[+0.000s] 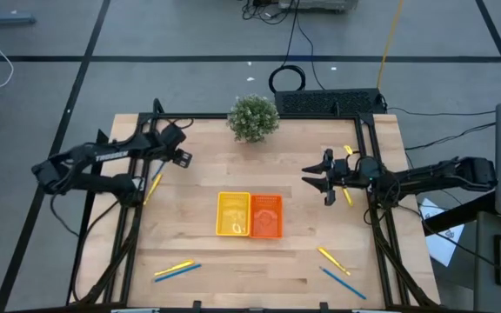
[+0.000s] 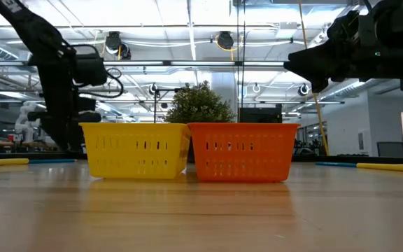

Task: Sort pens & pencils
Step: Put the top left blue pencil into the yellow bin

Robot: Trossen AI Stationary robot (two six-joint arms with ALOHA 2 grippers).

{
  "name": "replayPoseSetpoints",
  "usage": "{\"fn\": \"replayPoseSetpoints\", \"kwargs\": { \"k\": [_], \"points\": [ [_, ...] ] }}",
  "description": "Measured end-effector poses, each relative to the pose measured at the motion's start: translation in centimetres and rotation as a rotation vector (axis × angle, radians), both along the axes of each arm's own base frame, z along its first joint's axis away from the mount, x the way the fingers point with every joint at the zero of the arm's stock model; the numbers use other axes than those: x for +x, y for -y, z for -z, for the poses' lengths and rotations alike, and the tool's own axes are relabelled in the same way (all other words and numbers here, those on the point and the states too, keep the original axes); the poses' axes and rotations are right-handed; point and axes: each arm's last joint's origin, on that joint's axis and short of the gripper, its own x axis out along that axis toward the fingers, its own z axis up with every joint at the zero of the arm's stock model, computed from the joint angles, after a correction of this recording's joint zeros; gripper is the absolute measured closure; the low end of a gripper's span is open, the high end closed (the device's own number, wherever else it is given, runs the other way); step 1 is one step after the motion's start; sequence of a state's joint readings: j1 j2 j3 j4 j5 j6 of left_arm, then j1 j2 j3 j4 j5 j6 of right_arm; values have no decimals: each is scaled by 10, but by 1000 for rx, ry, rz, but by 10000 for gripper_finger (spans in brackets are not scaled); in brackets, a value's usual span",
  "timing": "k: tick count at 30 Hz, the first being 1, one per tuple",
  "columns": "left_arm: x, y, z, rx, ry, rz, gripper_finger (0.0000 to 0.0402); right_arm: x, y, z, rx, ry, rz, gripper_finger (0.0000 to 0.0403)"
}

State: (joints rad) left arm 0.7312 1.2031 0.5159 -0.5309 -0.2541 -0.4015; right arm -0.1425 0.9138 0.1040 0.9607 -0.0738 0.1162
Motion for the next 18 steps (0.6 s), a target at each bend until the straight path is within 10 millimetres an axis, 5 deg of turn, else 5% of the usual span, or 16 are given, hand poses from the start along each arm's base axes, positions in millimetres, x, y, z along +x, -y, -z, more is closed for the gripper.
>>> {"fn": "replayPoseSetpoints", "kwargs": {
  "k": [8, 18],
  "points": [
    [-6, -24, 15, -11, -17, -62, 232, 0, 0, 0, -1, 1, -1, 274],
    [-2, -29, 10, -83, -43, -50, 234, 0, 0, 0, -1, 1, -1, 275]
  ]
}}
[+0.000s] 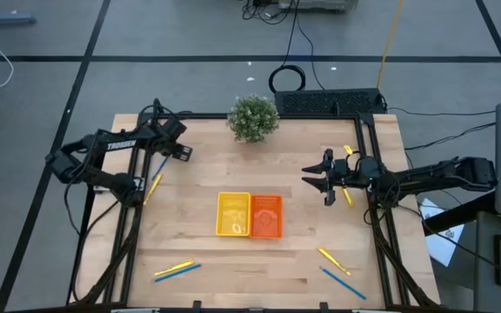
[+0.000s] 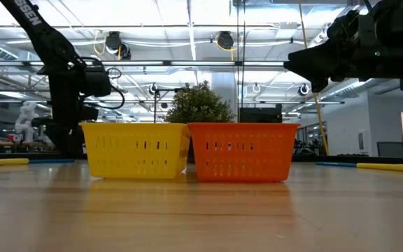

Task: Sort pens & pencils
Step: Put the top left blue pencil into the yellow bin

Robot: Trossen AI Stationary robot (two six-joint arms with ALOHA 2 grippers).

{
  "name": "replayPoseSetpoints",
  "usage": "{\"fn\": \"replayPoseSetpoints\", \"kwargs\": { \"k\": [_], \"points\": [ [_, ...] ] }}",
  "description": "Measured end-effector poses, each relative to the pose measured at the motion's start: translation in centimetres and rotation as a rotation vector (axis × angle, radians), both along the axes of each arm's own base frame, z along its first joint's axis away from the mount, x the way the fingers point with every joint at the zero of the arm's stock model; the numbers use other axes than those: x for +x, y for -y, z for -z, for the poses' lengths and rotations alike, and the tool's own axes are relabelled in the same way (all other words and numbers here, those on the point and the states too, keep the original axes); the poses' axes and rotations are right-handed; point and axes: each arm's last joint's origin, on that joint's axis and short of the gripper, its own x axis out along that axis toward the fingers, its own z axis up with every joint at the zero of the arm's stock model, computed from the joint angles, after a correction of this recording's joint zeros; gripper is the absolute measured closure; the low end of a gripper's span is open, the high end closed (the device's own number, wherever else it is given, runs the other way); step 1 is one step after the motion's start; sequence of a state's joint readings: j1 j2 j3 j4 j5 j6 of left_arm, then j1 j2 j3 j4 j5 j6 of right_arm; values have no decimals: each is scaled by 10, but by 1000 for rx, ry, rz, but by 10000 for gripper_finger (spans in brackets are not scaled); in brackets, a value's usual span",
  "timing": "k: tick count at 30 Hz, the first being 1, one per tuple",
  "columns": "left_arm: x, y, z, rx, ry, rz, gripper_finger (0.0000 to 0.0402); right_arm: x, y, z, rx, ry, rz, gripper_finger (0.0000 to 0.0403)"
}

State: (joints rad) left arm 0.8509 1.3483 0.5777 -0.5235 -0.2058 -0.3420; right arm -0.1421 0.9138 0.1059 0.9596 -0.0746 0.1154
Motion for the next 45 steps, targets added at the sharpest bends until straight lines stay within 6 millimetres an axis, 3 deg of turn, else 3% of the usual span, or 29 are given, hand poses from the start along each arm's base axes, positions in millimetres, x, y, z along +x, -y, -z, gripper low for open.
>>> {"fn": "replayPoseSetpoints", "kwargs": {
  "k": [13, 25, 34, 37, 45],
  "points": [
    [9, 5, 13, -35, -81, 52, 234, 0, 0, 0, 2, 0, -1, 275],
    [14, 10, 14, -194, 79, 130, 234, 0, 0, 1, 5, -13, -1, 275],
    [16, 14, 14, -193, 60, 206, 234, 0, 0, 1, 5, -14, -1, 275],
    [17, 13, 15, -176, 65, 226, 251, 0, 0, 1, 6, -15, -1, 275],
    [24, 17, 15, -145, 43, 370, 349, 0, 0, 3, 7, -28, -1, 275]
  ]
}}
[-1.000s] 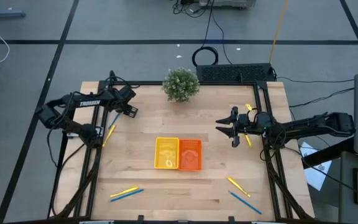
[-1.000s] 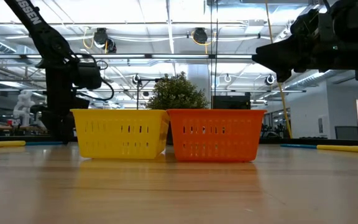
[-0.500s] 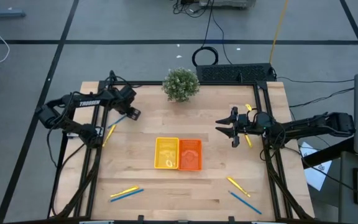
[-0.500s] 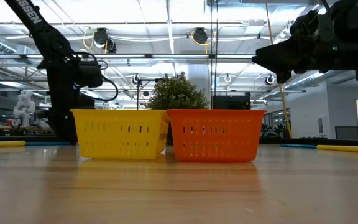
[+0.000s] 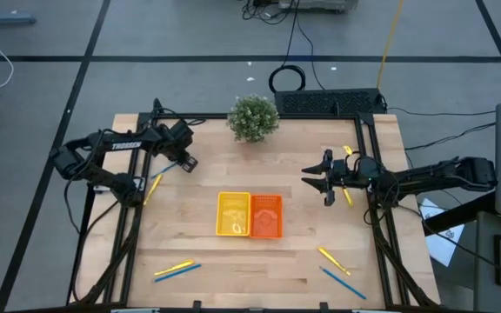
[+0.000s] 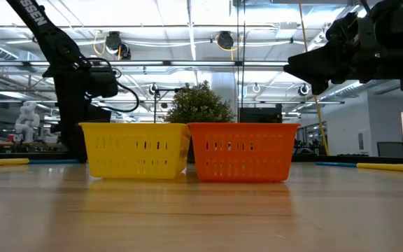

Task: Sort pens & pencils
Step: Put the top left blue pencil into the yellow bin

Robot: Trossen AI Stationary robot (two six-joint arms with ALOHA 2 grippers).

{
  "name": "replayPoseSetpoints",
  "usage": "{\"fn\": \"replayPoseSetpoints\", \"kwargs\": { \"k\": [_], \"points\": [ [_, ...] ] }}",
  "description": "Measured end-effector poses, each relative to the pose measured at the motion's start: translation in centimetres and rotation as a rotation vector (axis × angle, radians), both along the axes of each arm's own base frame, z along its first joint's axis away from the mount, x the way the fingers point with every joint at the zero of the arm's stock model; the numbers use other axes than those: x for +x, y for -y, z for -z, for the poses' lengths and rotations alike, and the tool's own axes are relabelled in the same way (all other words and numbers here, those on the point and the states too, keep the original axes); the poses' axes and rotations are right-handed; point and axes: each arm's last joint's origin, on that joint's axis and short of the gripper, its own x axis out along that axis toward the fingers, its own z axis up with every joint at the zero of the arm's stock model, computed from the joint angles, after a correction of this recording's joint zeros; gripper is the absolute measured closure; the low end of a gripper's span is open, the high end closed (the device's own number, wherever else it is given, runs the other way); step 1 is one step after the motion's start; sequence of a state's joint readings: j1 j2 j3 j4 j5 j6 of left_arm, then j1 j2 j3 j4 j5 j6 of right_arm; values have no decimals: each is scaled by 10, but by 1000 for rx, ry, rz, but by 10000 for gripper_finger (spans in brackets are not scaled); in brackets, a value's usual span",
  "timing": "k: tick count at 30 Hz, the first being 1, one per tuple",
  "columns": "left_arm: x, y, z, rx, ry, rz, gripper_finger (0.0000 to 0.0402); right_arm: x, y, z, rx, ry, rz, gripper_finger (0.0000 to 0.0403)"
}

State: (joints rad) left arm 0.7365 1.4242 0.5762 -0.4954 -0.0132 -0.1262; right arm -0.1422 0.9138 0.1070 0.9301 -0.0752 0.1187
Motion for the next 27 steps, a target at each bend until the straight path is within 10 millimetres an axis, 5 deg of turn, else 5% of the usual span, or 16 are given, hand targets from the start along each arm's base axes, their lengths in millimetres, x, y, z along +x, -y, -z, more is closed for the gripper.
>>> {"fn": "replayPoseSetpoints", "kwargs": {
  "k": [5, 27],
  "points": [
    [3, 2, 0, 27, -7, 42, 391, 0, 0, 0, 0, 0, 0, 275],
    [8, 4, -10, 31, 115, 76, 400, 0, 0, 0, 0, -1, 0, 275]
  ]
}}
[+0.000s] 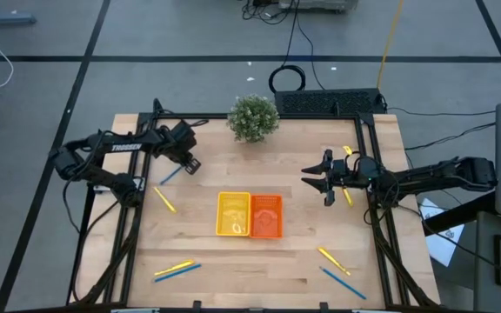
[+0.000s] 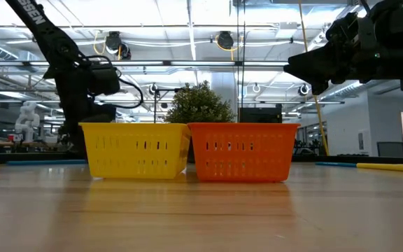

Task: Sort pens & pencils
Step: Put the top left blue pencil into the yellow bin

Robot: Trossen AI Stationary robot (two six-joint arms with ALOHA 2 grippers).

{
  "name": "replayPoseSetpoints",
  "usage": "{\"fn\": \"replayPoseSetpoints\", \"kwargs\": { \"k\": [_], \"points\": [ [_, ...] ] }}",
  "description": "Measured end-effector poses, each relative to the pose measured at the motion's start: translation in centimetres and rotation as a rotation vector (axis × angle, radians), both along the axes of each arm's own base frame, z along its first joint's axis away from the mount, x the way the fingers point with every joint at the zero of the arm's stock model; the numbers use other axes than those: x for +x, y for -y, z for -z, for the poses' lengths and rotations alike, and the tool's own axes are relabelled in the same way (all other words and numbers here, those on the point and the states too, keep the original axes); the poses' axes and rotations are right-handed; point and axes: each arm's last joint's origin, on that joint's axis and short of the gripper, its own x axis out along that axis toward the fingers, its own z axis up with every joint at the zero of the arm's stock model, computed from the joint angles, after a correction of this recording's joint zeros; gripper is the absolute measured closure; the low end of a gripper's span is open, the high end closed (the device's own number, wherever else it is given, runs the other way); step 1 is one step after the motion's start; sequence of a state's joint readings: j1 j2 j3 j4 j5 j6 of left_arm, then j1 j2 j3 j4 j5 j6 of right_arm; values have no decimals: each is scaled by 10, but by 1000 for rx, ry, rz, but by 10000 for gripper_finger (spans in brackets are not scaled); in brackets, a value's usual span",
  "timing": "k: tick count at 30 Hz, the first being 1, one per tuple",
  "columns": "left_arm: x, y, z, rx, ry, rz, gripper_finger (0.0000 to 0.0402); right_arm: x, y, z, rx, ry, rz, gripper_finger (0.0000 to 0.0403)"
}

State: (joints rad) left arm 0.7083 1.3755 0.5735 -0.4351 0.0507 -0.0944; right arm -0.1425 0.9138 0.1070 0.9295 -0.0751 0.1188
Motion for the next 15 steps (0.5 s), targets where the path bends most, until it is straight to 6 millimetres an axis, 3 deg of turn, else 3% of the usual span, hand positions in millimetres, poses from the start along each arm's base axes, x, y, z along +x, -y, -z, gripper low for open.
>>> {"fn": "replayPoseSetpoints", "kwargs": {
  "k": [8, 15],
  "points": [
    [-1, 9, -19, 20, 96, 39, 398, 0, 0, 0, 0, 0, 0, 275],
    [9, 14, -24, 74, 144, 82, 390, 0, 0, 0, 0, 0, -1, 275]
  ]
}}
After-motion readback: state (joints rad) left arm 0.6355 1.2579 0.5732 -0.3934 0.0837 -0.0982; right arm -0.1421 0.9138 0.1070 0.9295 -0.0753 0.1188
